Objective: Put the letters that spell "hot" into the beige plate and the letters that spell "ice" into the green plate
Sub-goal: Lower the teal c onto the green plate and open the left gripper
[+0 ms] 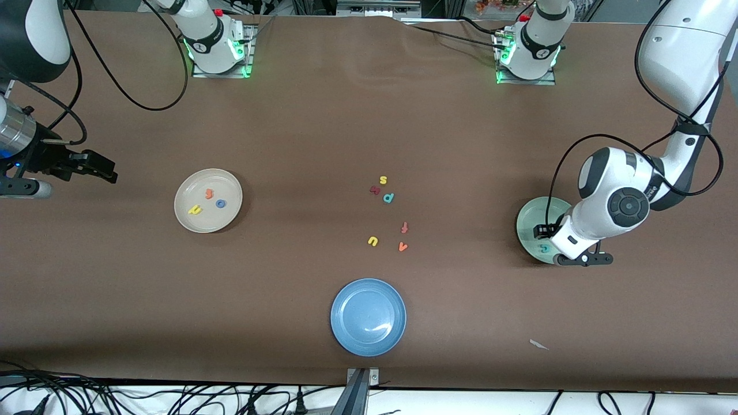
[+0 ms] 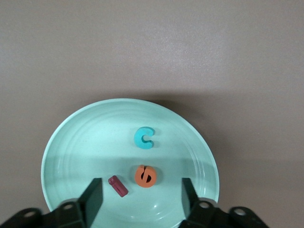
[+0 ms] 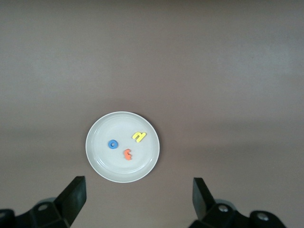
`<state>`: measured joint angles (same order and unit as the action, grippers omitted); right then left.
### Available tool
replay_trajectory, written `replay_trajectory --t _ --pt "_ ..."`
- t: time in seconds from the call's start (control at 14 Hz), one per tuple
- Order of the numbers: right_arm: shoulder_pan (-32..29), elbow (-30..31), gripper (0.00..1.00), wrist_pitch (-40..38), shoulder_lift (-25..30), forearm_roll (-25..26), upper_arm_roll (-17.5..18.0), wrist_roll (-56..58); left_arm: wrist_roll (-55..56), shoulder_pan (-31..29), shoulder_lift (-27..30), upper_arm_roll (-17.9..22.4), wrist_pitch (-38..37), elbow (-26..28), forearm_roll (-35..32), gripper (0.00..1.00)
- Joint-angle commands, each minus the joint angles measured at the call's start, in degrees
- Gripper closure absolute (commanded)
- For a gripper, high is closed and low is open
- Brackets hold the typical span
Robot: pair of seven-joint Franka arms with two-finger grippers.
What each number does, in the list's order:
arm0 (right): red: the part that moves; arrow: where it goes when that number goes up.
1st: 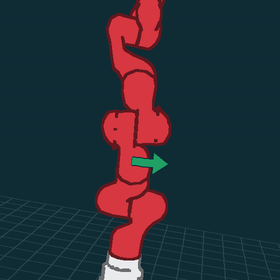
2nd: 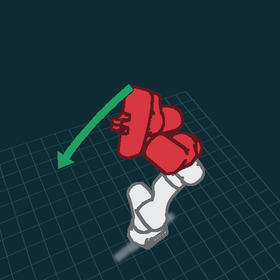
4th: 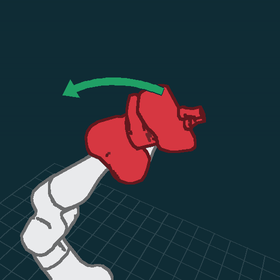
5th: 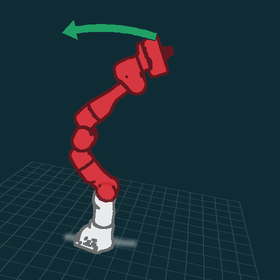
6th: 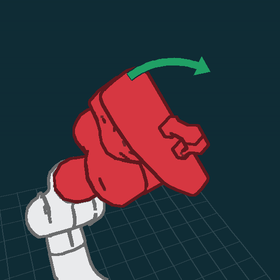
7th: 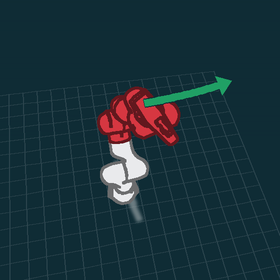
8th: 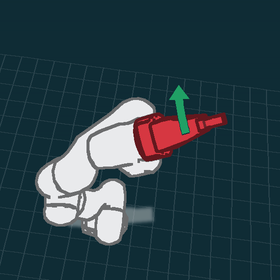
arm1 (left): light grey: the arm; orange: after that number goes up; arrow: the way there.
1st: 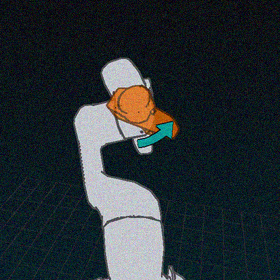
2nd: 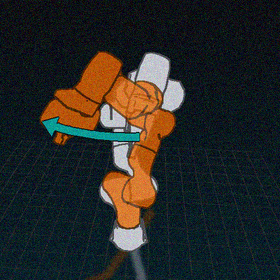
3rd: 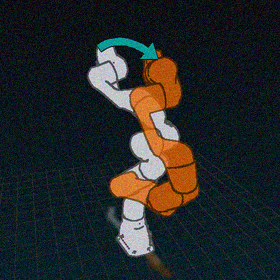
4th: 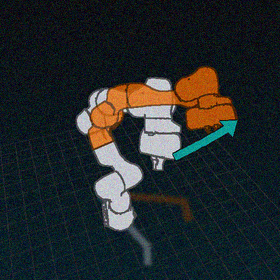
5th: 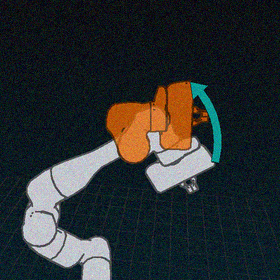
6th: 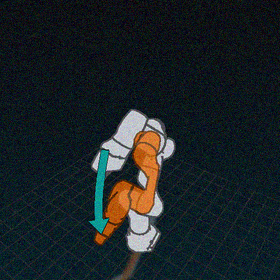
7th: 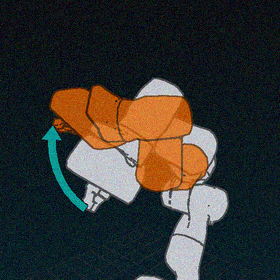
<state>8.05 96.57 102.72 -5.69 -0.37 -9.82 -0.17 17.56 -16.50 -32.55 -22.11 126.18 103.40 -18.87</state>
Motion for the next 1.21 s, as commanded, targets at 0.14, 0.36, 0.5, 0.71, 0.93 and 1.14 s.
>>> replay_trajectory --t 0.14,0.36,0.5,0.71,0.93,1.14 --pt "-0.8 0.2 0.0 -0.2 0.4 -0.7 1.2 -0.5 -0.9 -3.3 2.6 -0.4 -2.5 0.2 0.3 0.0" --pt "-1.5 -0.2 0.0 -0.3 -1.6 -0.9 1.0 -0.4 -1.0 -4.7 3.3 -0.4 -4.3 -0.6 0.8 0.0" --pt "-1.4 0.1 0.0 -0.6 -1.9 -0.9 1.1 -0.7 -2.1 -5.6 3.3 -0.5 -4.4 -0.7 1.1 0.0" --pt "-0.8 -0.2 0.0 -0.3 -2.5 0.0 1.3 -1.0 -2.6 -5.6 3.3 -0.6 -6.1 -2.2 1.2 0.0" --pt "0.6 -0.2 0.0 -0.4 -2.4 0.1 1.6 -4.3 -4.6 -5.6 3.3 -0.6 -7.8 -3.1 1.2 0.0" --pt "1.4 -0.2 0.0 -0.5 -2.4 0.2 1.6 -4.8 -6.6 -5.9 3.9 -0.4 -9.1 -3.8 1.2 0.0"
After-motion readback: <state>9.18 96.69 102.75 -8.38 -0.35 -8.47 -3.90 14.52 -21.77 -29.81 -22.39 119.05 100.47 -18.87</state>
